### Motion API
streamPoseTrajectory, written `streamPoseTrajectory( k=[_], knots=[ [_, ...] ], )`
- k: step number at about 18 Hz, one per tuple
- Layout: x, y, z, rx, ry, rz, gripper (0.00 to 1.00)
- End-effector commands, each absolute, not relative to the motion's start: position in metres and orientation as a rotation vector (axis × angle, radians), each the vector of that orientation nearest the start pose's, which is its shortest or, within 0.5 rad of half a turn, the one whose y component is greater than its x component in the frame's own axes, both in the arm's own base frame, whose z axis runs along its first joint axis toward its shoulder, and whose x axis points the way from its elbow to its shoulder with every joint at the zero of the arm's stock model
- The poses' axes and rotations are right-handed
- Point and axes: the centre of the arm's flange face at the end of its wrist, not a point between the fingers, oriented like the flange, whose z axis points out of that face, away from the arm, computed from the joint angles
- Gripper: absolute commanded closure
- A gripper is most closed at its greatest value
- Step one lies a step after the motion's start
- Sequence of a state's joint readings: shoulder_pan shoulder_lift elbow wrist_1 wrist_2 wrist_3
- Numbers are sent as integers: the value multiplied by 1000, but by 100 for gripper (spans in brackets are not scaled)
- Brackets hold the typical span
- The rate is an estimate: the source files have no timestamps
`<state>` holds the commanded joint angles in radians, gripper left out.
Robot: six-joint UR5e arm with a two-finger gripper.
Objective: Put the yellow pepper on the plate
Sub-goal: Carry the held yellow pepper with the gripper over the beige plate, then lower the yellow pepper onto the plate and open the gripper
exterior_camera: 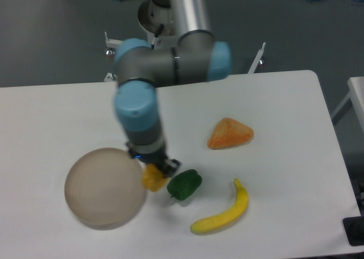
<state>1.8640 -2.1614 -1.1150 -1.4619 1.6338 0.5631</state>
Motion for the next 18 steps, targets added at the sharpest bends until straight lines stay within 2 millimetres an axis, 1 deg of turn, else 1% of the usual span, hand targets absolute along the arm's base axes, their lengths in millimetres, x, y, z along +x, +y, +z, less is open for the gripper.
streamPoseTrajectory(
  k=[1, 2, 4, 5, 10, 12, 13, 18],
  knots=[
    [-76, 728, 354, -3166, 431, 40, 48],
    [-69, 727, 347, -3175, 410, 5, 48],
    [-56, 729, 326, -3202, 363, -40, 48],
    [-40, 732, 314, -3213, 394, -47, 48],
    [-39, 735, 298, -3237, 362, -52, 48],
    [-33, 737, 290, -3247, 379, -50, 48],
    [-30, 737, 289, -3248, 384, -50, 48],
    [-31, 738, 281, -3260, 387, -45, 48]
  ],
)
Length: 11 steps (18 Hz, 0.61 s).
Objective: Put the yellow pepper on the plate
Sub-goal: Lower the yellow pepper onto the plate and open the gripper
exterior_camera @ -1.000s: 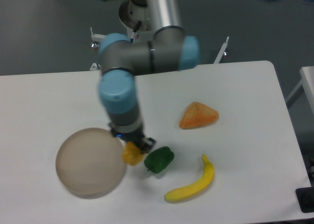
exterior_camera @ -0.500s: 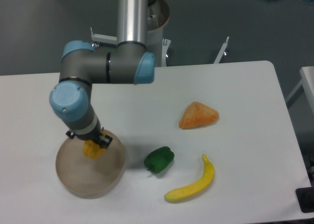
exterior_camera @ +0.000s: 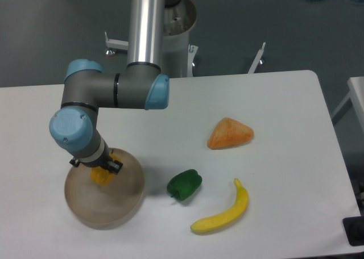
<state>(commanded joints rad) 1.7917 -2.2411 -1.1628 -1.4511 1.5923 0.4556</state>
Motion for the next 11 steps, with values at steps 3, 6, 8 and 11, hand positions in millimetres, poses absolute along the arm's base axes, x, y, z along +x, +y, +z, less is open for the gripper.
streamPoseTrajectory(
  k=[3, 6, 8, 11],
  knots=[
    [-31, 740, 275, -3266, 390, -51, 47],
    [-30, 741, 274, -3267, 390, -57, 47],
    [-30, 740, 274, -3267, 390, -57, 46],
    [-30, 740, 272, -3270, 390, -58, 43]
  ],
)
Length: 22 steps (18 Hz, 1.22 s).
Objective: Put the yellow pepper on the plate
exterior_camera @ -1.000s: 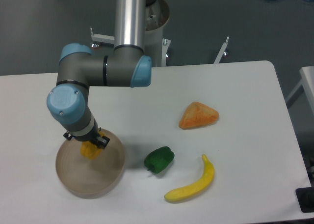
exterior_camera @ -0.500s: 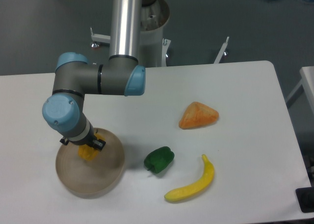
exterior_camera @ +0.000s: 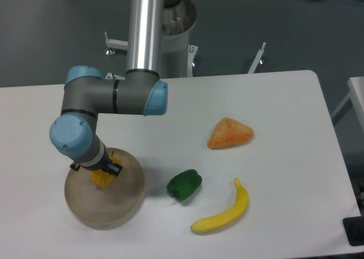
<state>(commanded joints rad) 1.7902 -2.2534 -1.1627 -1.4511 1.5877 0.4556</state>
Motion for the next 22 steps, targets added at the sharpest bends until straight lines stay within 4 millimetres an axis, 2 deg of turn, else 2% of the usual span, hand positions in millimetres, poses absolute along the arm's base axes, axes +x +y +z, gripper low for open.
streamPoseTrajectory(
  k=[7, 11, 13, 16, 18, 20, 22],
  knots=[
    [-27, 741, 271, -3268, 397, -60, 39],
    [-28, 742, 279, -3256, 396, -50, 8],
    [-28, 742, 284, -3249, 395, -44, 1],
    [-30, 742, 298, -3225, 412, -33, 0],
    [-42, 745, 311, -3200, 394, -18, 0],
    [-80, 744, 323, -3183, 337, -4, 0],
    [-108, 738, 337, -3161, 388, 8, 0]
  ],
)
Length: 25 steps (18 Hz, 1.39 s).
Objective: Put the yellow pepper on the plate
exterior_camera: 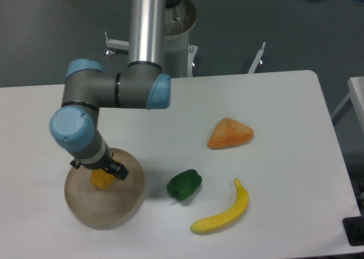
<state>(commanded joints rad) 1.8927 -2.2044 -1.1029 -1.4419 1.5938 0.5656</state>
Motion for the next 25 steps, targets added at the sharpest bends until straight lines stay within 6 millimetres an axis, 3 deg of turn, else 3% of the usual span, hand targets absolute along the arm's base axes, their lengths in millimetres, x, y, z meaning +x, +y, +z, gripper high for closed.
streamPoseTrajectory(
  k=[4, 7, 13, 17, 25],
  knots=[
    [-177, 713, 359, -3168, 466, 103, 0],
    [-226, 699, 364, -3154, 545, 102, 0],
    [-289, 682, 365, -3102, 634, 150, 0],
    [-319, 674, 365, -3082, 612, 189, 0],
    [-334, 671, 350, -3077, 637, 202, 0]
  ],
)
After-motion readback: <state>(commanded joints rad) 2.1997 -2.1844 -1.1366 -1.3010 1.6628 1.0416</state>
